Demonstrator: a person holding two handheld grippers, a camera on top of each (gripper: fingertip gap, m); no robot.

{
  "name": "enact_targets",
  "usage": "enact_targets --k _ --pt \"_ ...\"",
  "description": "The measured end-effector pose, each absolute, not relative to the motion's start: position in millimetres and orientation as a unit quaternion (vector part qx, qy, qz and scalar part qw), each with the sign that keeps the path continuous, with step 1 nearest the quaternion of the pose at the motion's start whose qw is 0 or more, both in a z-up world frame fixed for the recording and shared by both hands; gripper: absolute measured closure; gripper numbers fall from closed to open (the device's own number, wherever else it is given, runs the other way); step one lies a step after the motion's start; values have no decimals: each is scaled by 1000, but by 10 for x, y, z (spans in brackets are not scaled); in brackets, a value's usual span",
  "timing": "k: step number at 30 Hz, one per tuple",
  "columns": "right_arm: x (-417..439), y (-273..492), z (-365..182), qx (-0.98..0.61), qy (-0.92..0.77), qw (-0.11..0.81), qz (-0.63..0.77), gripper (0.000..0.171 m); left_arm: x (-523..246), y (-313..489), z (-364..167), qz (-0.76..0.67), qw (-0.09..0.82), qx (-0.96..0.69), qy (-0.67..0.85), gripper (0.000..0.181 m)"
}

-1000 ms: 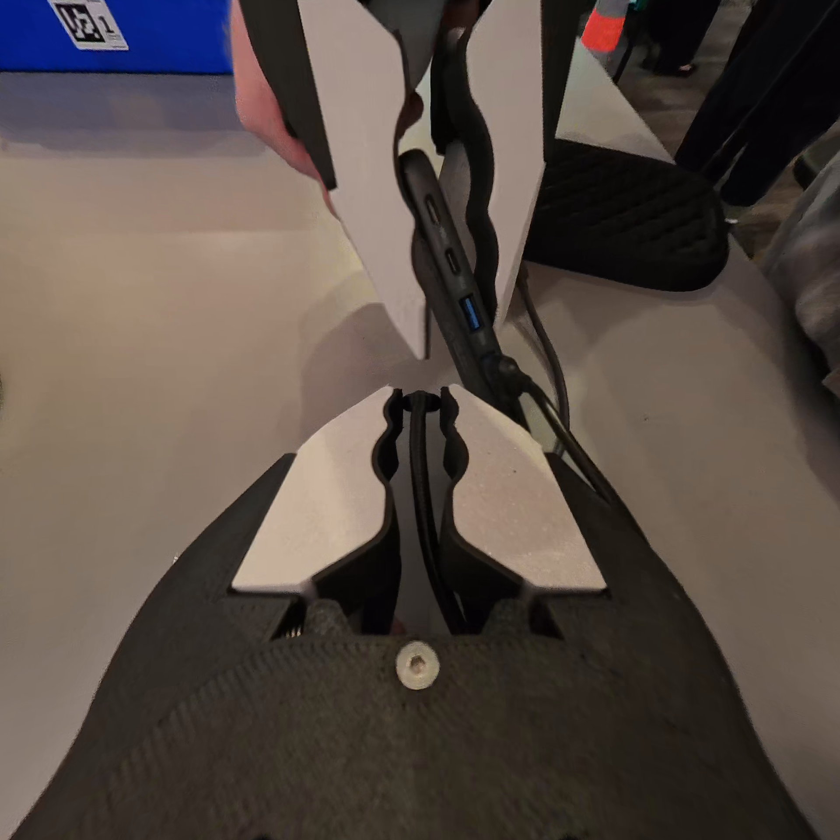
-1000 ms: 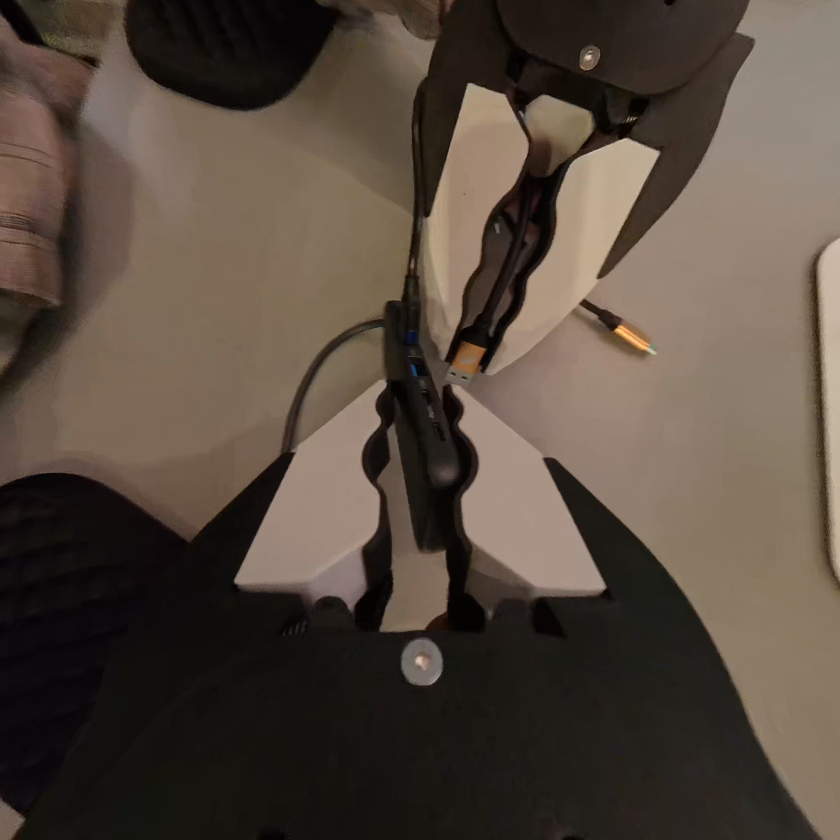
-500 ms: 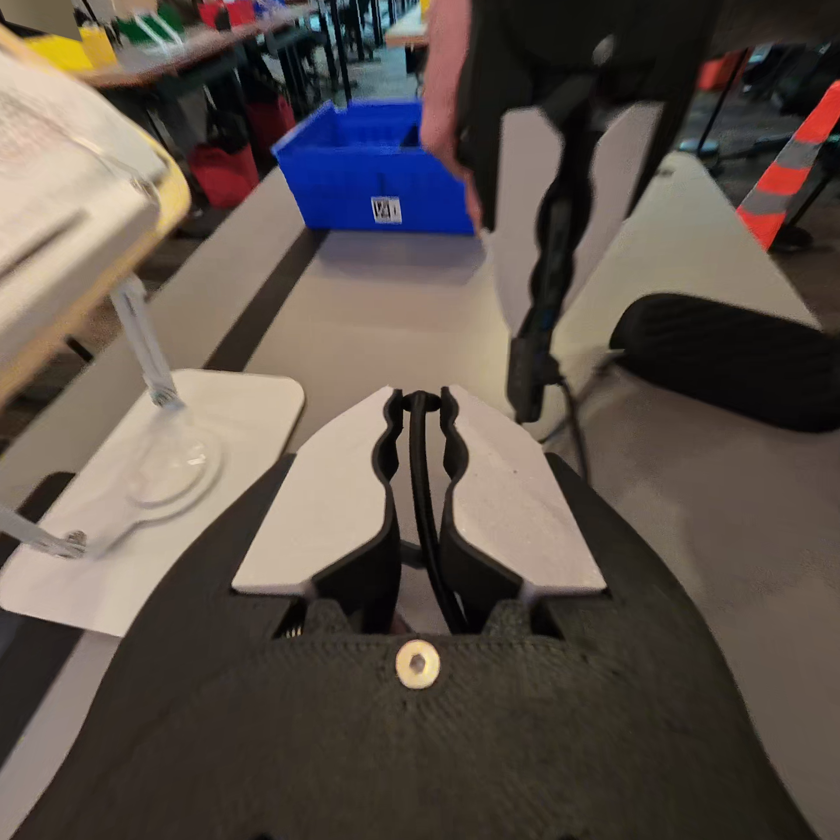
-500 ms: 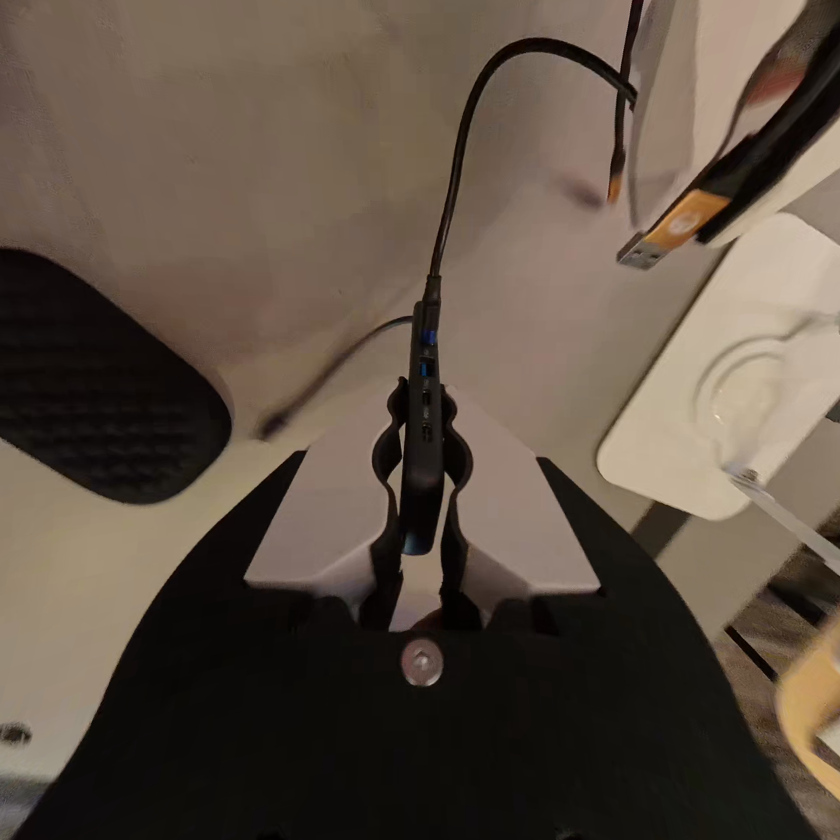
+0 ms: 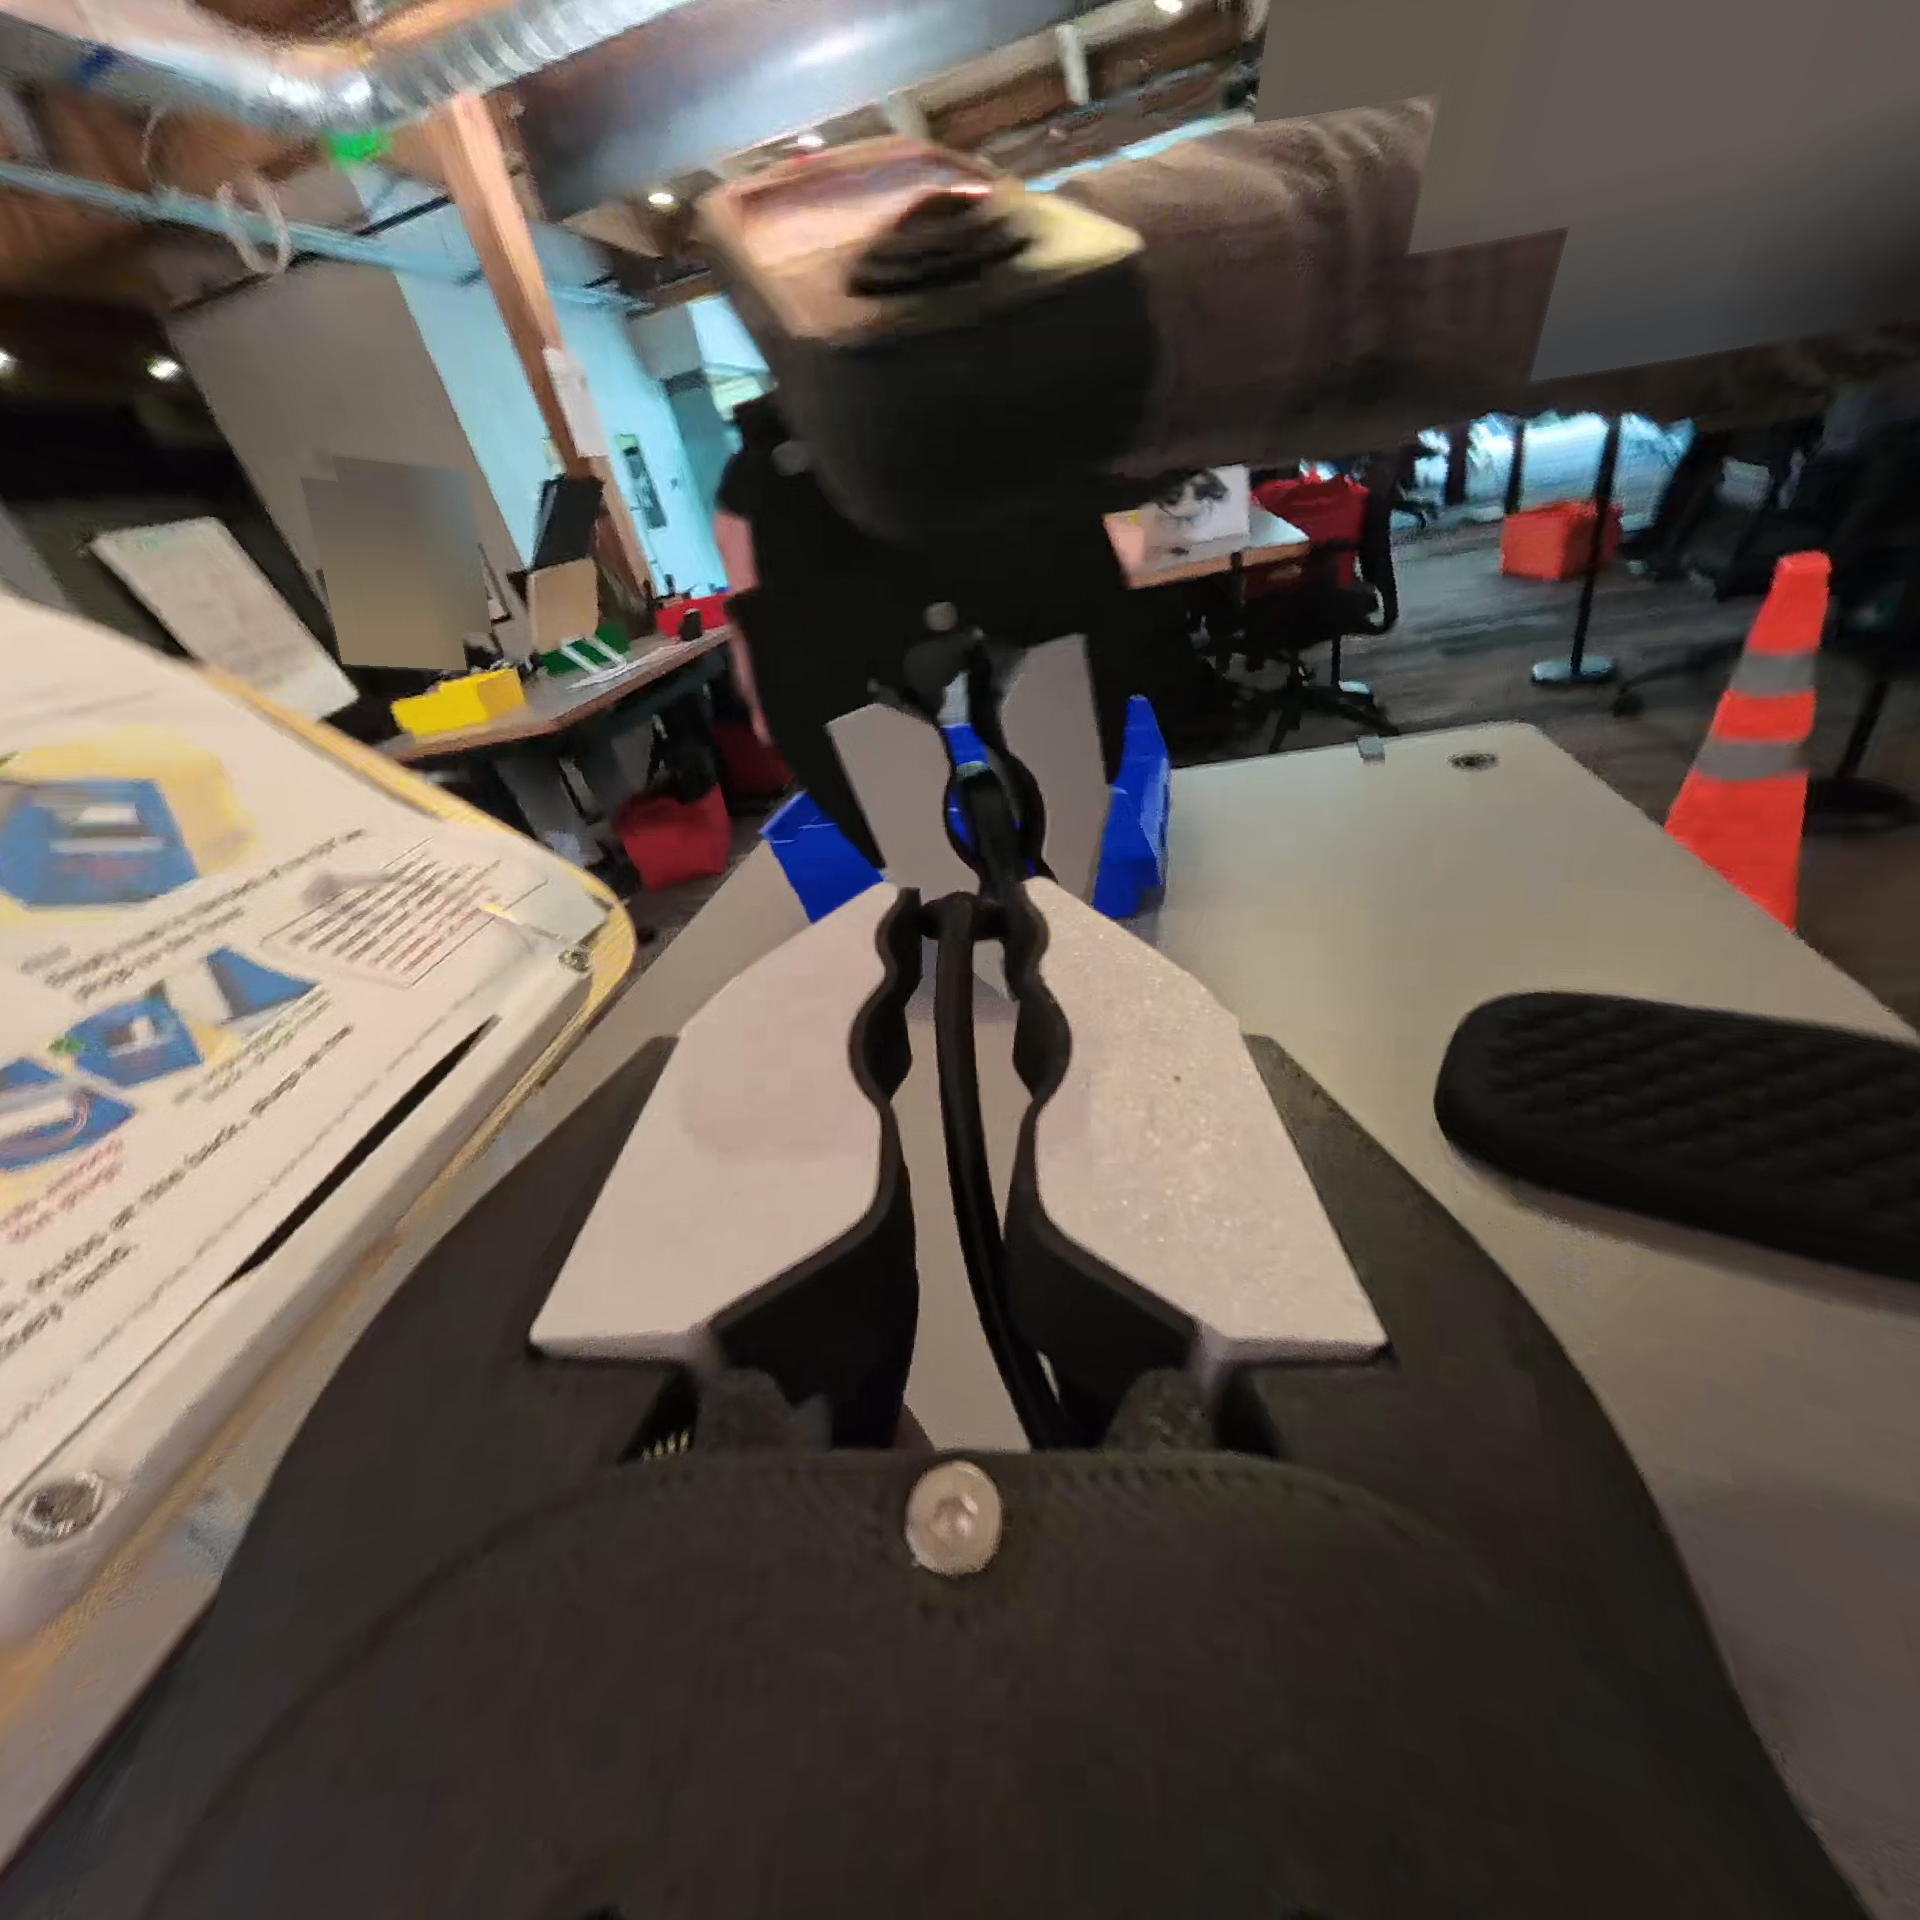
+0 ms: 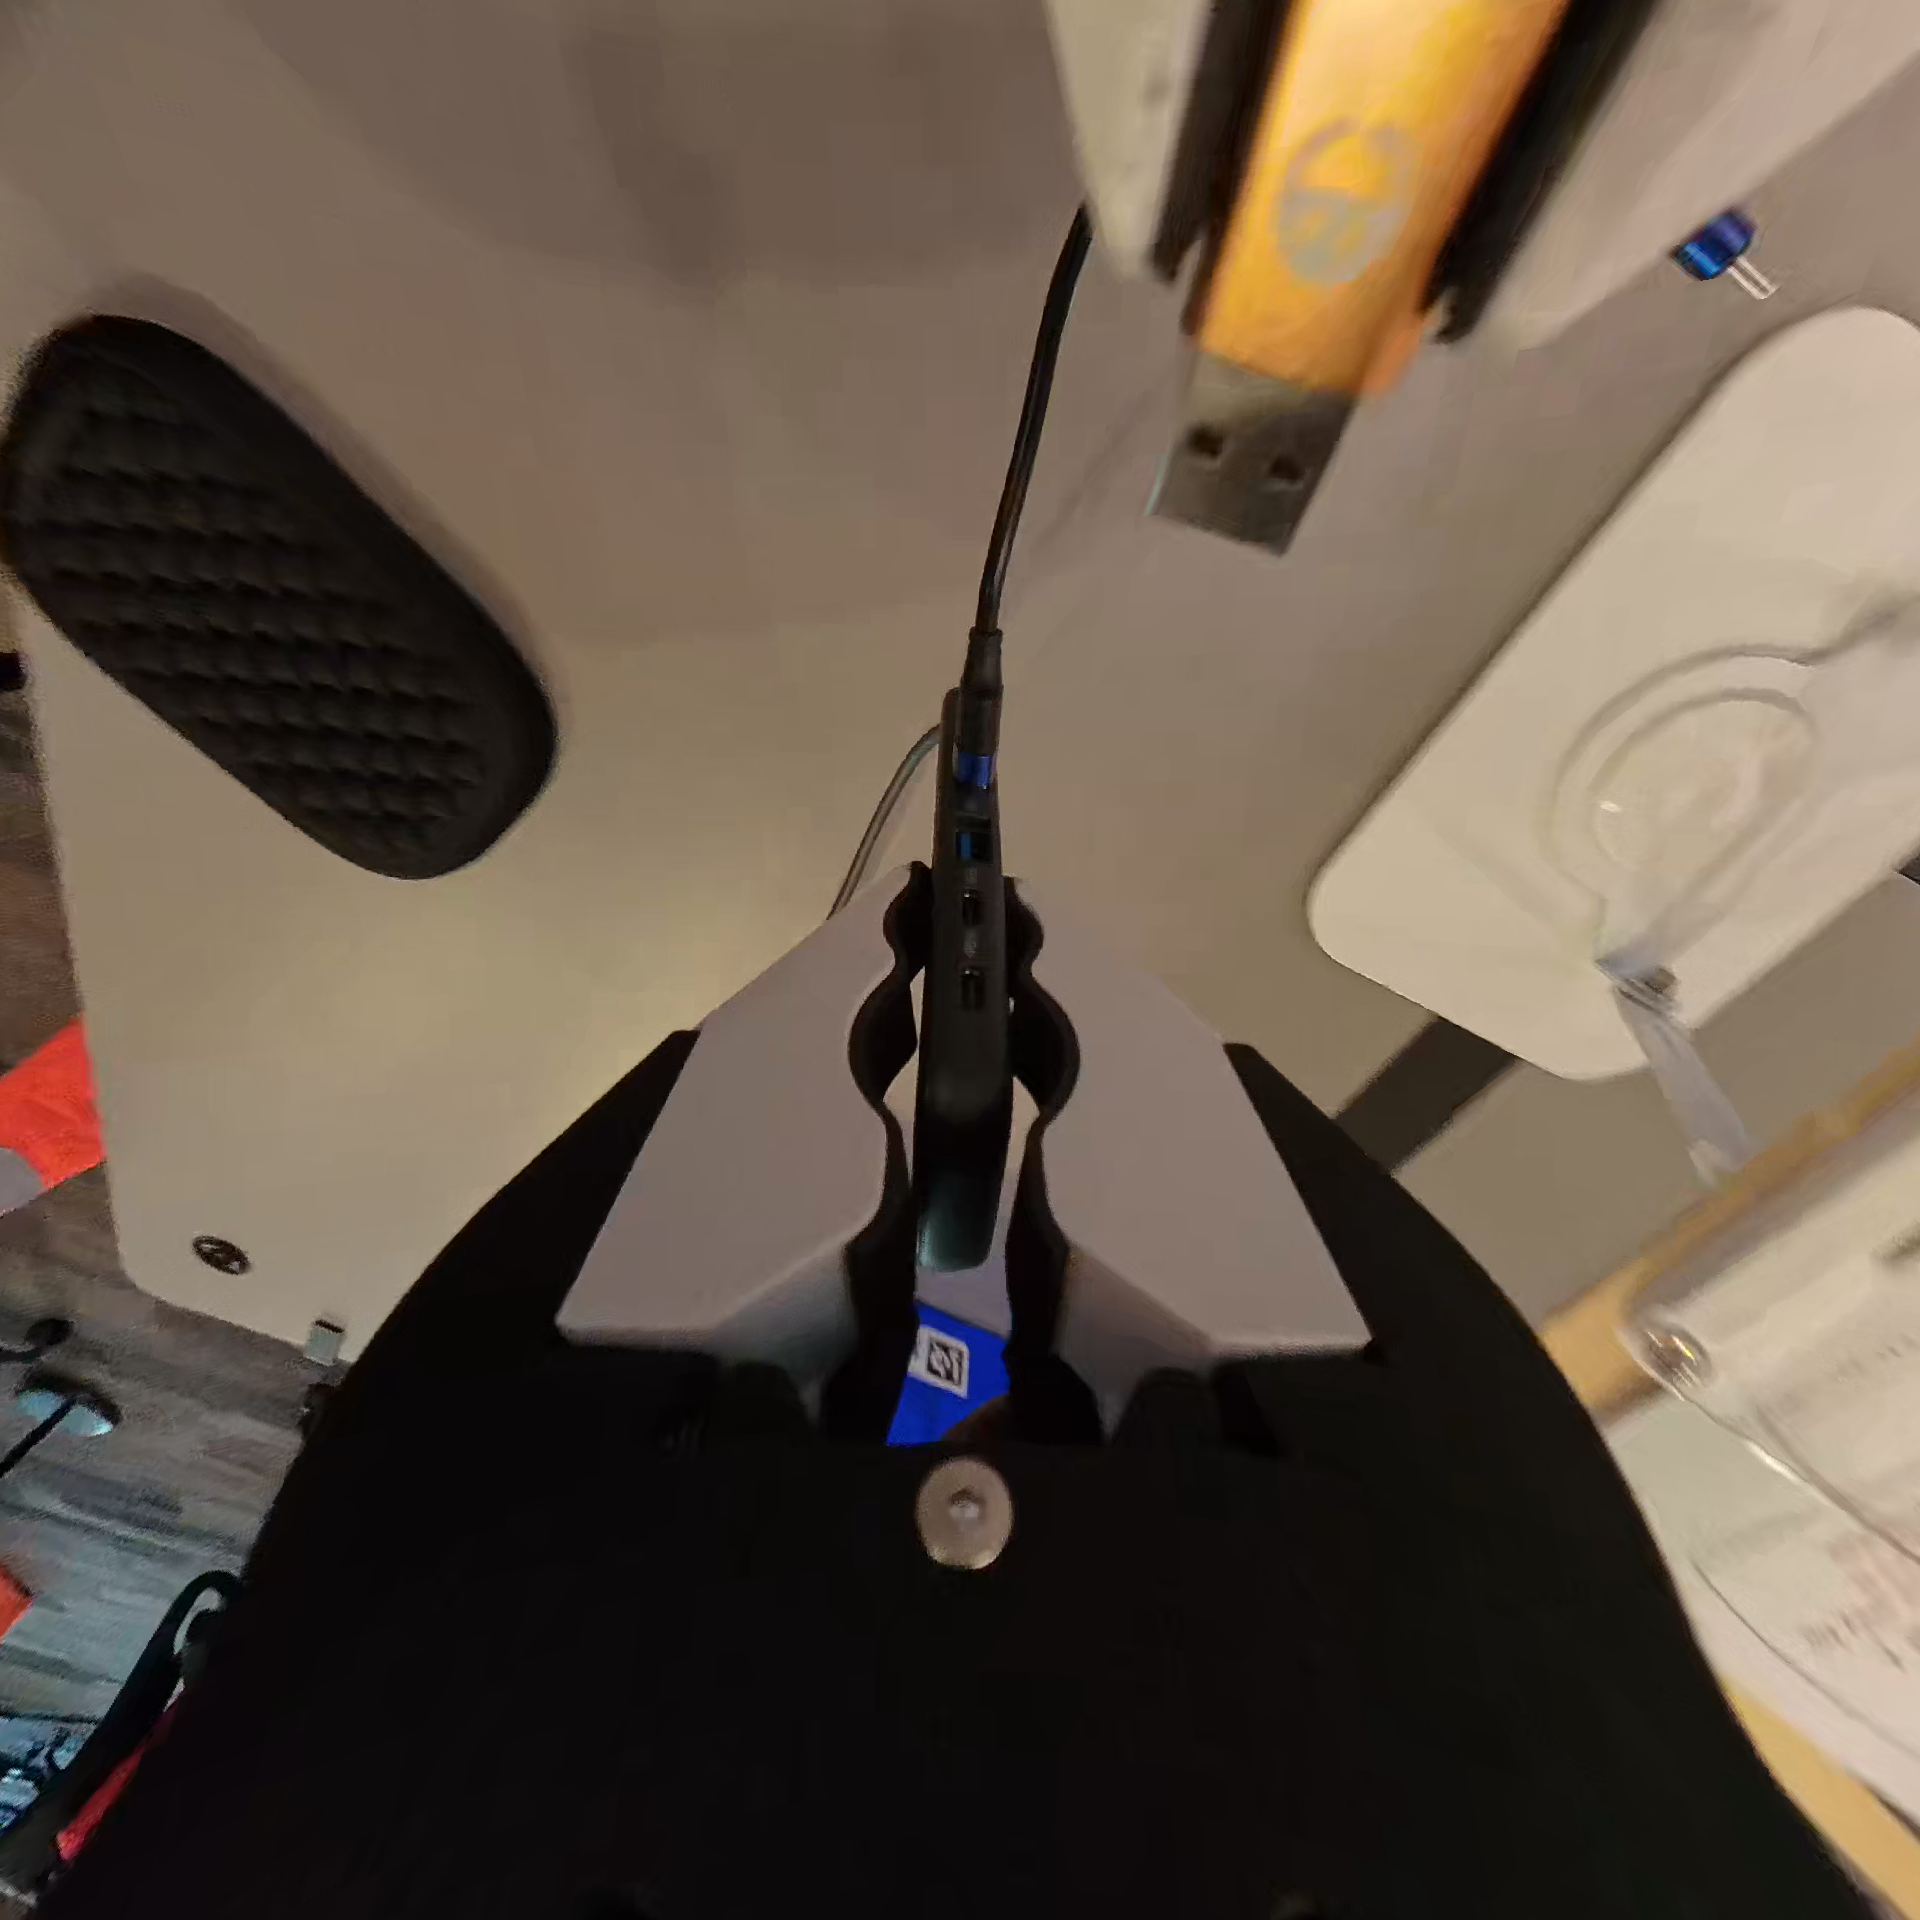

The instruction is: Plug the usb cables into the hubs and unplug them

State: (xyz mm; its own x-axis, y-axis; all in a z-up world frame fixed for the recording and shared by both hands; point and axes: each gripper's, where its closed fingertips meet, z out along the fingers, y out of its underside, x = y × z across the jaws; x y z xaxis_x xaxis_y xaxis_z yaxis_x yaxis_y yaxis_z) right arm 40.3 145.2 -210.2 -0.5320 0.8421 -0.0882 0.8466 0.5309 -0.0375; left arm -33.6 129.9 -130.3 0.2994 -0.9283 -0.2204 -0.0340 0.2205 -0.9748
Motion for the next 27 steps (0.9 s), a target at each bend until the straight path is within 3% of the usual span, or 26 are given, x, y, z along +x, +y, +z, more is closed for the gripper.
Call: enact_targets --k 10,20,27 --pt "377 865 -2120 447 864 112 -204 162 -119 958 -1455 -149 671 -415 596 165" --pt "563 711 -2548 448 858 161 -192 162 -213 1101 -2178 -345 541 -569 515 166" --pt "628 618 -2799 438 864 165 -186 162 -368 1052 -2647 -338 472 -621 526 157"
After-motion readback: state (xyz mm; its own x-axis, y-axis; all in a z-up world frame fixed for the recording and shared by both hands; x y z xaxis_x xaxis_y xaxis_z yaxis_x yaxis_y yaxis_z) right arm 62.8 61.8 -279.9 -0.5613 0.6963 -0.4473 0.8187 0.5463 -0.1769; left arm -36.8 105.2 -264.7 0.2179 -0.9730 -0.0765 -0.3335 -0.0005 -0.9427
